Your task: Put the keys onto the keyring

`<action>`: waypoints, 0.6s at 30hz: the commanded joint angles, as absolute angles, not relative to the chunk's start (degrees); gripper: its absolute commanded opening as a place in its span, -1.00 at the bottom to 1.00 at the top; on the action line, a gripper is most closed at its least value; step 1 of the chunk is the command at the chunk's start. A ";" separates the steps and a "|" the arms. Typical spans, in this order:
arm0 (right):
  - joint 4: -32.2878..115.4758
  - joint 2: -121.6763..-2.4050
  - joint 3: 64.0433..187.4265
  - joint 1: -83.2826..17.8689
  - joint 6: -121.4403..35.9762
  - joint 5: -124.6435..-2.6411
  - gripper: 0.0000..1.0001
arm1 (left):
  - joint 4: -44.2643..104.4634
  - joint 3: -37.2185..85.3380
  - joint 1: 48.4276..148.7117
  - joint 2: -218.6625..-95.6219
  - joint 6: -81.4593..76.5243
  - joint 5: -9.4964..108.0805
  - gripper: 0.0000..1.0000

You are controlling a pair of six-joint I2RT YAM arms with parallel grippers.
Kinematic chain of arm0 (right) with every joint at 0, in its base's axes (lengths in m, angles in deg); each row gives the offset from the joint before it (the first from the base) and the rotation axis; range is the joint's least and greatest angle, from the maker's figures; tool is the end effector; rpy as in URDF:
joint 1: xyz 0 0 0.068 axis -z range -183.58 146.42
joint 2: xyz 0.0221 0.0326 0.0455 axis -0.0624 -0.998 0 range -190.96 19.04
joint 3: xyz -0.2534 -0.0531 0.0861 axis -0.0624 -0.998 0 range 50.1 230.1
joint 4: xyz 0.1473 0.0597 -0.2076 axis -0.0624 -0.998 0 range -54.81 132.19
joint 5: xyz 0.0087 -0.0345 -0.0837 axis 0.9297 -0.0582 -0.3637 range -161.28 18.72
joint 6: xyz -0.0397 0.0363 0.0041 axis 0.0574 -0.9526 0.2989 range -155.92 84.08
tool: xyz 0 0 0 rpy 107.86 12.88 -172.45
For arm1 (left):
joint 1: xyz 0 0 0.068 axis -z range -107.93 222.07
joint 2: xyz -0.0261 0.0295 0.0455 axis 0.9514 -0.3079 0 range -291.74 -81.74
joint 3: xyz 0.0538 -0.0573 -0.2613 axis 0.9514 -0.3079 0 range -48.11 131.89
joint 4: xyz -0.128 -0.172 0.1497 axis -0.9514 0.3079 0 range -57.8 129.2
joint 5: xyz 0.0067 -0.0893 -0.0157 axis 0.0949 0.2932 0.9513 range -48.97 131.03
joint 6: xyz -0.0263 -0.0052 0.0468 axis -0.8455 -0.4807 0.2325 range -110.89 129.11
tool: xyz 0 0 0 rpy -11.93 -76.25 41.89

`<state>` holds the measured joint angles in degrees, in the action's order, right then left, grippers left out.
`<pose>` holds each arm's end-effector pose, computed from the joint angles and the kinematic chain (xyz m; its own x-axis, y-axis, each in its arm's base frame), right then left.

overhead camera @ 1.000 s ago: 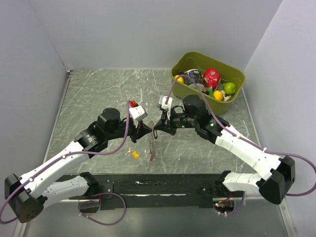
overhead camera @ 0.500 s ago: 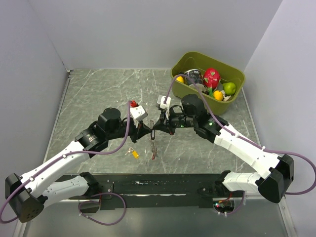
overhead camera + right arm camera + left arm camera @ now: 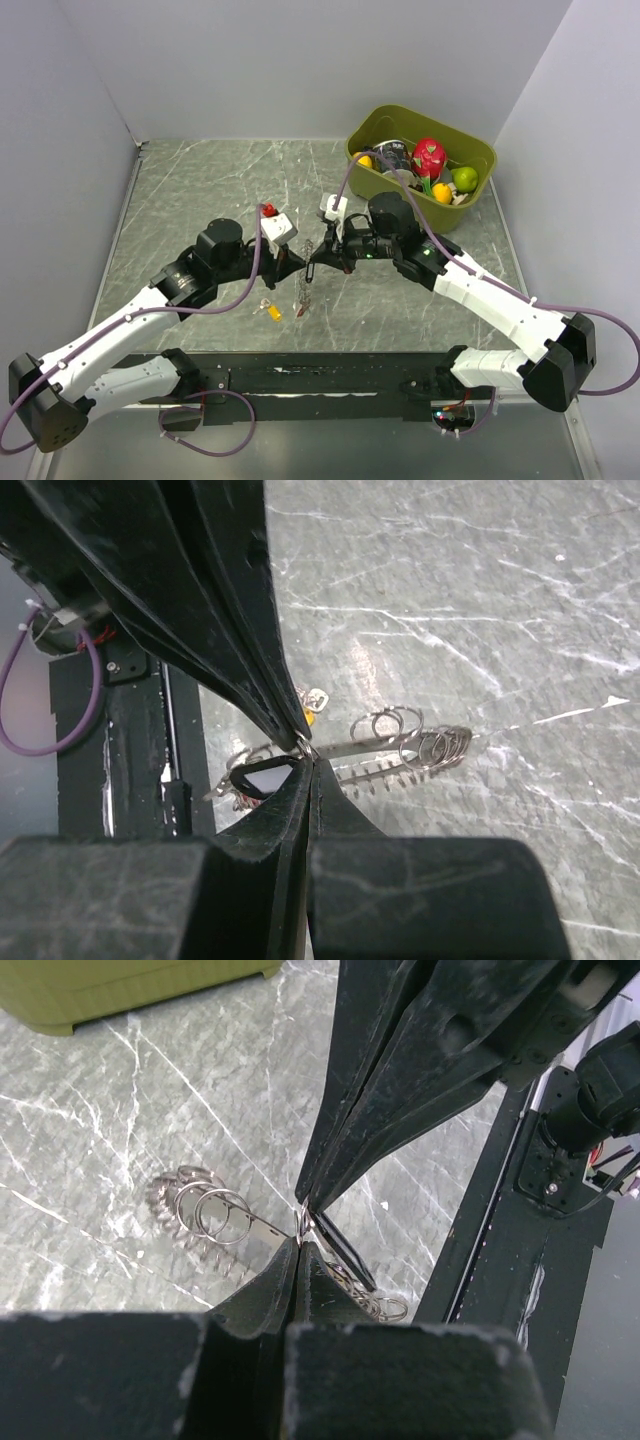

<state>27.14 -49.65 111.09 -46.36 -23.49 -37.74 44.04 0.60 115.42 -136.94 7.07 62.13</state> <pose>0.1852 0.1982 0.3460 -0.0750 -0.3136 -0.9466 -0.9791 0.2030 0.0103 0.1523 -0.1613 0.3285 -0.2602 0.2000 -0.9446 0.8803 0.4512 -0.1469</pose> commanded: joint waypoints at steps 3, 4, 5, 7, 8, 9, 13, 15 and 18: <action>30.59 -48.46 109.78 -45.15 -23.61 -40.35 -1.00 | 39.24 1.46 115.93 -134.03 7.53 65.03 -0.98; 30.67 -48.55 109.69 -44.98 -23.70 -40.35 -1.00 | 39.23 1.46 115.84 -133.86 7.53 65.02 -0.98; 30.85 -48.46 109.60 -44.89 -23.79 -40.35 -1.00 | 39.32 1.37 115.84 -133.86 7.62 65.20 -0.98; 30.85 -48.72 109.51 -44.63 -23.79 -40.17 -1.00 | 39.23 1.37 115.84 -133.68 7.53 65.20 -0.98; 30.94 -48.72 109.43 -44.62 -23.79 -39.91 -1.00 | 39.15 1.29 115.93 -133.59 7.53 65.20 -0.98; 31.03 -48.81 109.43 -44.54 -23.79 -39.73 -1.00 | 38.97 1.20 115.93 -133.42 7.53 65.20 -0.98; 31.20 -48.72 108.99 -44.45 -23.61 -38.24 -1.00 | 38.09 0.50 115.93 -132.63 7.35 64.76 -0.98; 31.20 -48.64 108.90 -44.45 -23.53 -37.45 -1.00 | 37.83 0.32 115.84 -132.36 7.35 64.24 -0.98; 30.94 -48.99 108.99 -44.27 -23.26 -35.96 -1.00 | 36.95 -0.29 115.93 -131.57 7.18 63.80 -0.98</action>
<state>28.52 -49.51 109.37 -45.36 -24.10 -36.10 43.01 -0.32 115.42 -134.23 7.20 62.05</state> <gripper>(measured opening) 0.007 0.022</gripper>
